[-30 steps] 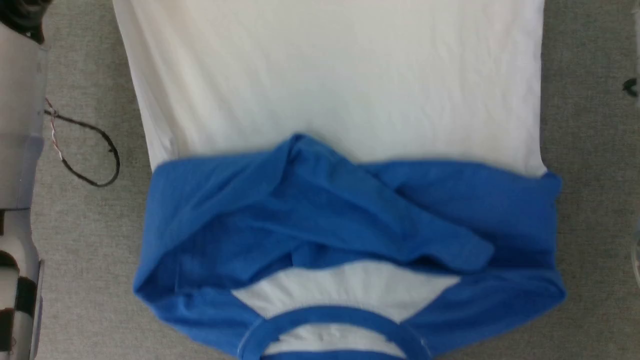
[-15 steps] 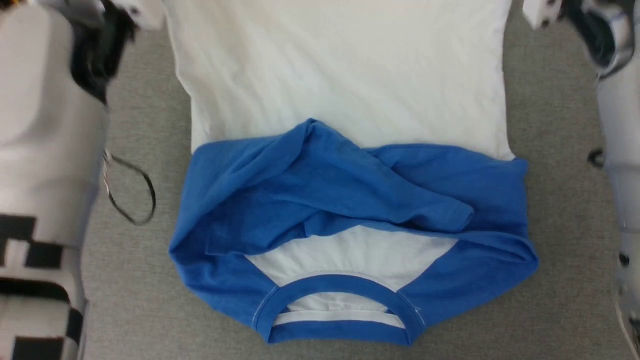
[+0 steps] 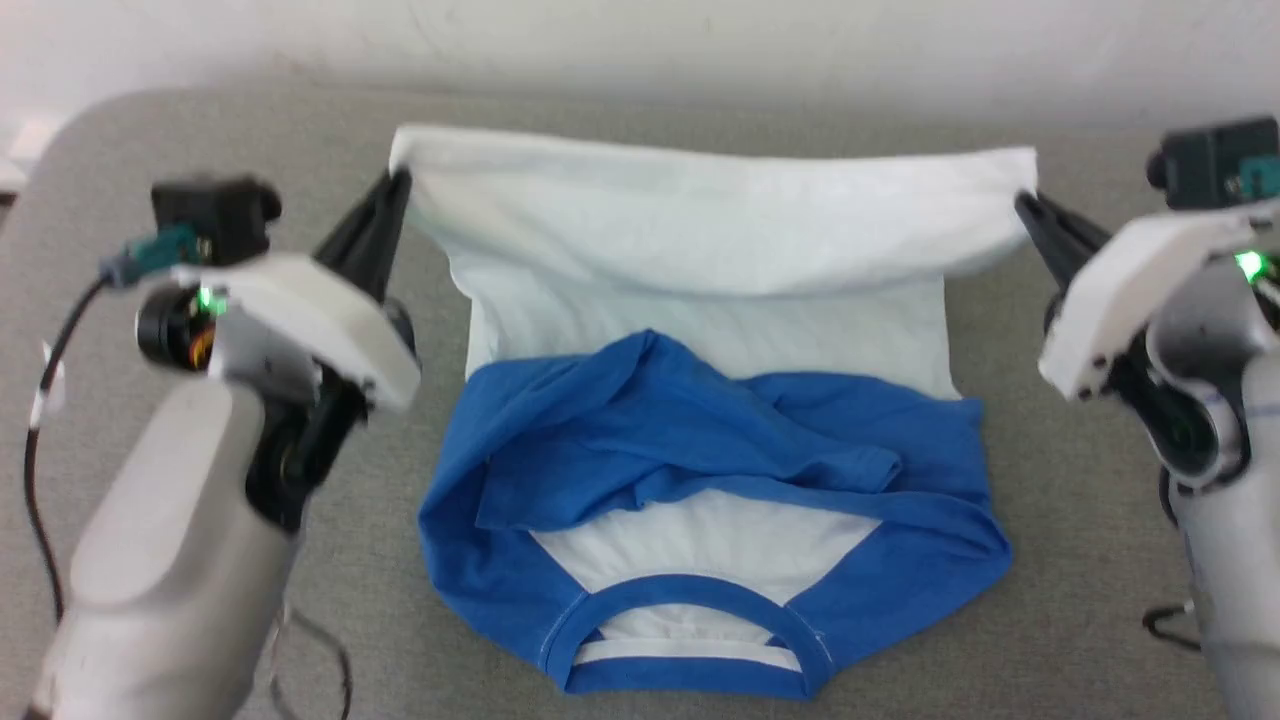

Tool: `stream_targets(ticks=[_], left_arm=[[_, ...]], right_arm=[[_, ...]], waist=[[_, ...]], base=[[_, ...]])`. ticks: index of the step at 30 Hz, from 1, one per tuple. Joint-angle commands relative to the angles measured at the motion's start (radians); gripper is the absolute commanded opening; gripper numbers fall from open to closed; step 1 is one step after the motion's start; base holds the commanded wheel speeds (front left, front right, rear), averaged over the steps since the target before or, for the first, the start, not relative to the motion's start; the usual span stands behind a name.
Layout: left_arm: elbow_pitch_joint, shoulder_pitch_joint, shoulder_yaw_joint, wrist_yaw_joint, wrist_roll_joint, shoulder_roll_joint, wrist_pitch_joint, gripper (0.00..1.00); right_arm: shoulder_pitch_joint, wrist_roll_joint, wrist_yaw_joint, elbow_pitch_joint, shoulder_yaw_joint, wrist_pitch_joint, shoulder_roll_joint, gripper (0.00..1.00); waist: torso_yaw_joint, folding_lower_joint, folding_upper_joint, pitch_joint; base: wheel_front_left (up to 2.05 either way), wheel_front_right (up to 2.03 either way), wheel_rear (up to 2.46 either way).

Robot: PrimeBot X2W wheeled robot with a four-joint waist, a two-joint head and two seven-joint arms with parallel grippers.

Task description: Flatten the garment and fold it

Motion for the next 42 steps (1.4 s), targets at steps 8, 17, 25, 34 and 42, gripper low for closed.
stream_targets(ticks=[8, 17, 25, 34, 42], left_arm=[[-0.259, 0.341, 0.028, 0.118, -0.077, 0.051, 0.061, 0.0], [-0.297, 0.519, 0.051, 0.182, -0.127, 0.046, 0.056, 0.0], [-0.222, 0.586, 0.064, 0.236, -0.16, 0.024, 0.068, 0.0], [-0.201, 0.638, 0.025, 0.296, -0.168, 0.03, 0.162, 0.0], [-0.177, 0.648, -0.017, 0.322, -0.174, 0.024, 0.237, 0.27]], right_arm=[[0.281, 0.029, -0.001, -0.165, -0.101, 0.051, 0.055, 0.0], [0.47, 0.012, -0.001, -0.191, -0.182, 0.069, 0.133, 0.0], [0.552, 0.0, -0.001, -0.145, -0.177, 0.105, 0.149, 0.0], [0.627, -0.002, -0.001, -0.139, -0.139, 0.197, 0.131, 0.0], [0.639, -0.02, -0.001, -0.126, -0.126, 0.23, 0.129, 0.49]], waist=[[-0.012, 0.0004, -0.0002, -0.163], [-0.021, 0.0004, -0.0002, -0.146], [-0.024, 0.0004, -0.0002, -0.133], [-0.014, 0.0004, -0.0002, -0.131], [-0.014, 0.0004, -0.0002, -0.136]], base=[[0.0, 0.0, 0.0], [0.0, 0.0, 0.0], [0.0, 0.0, 0.0], [0.0, 0.0, 0.0], [0.0, 0.0, 0.0]])
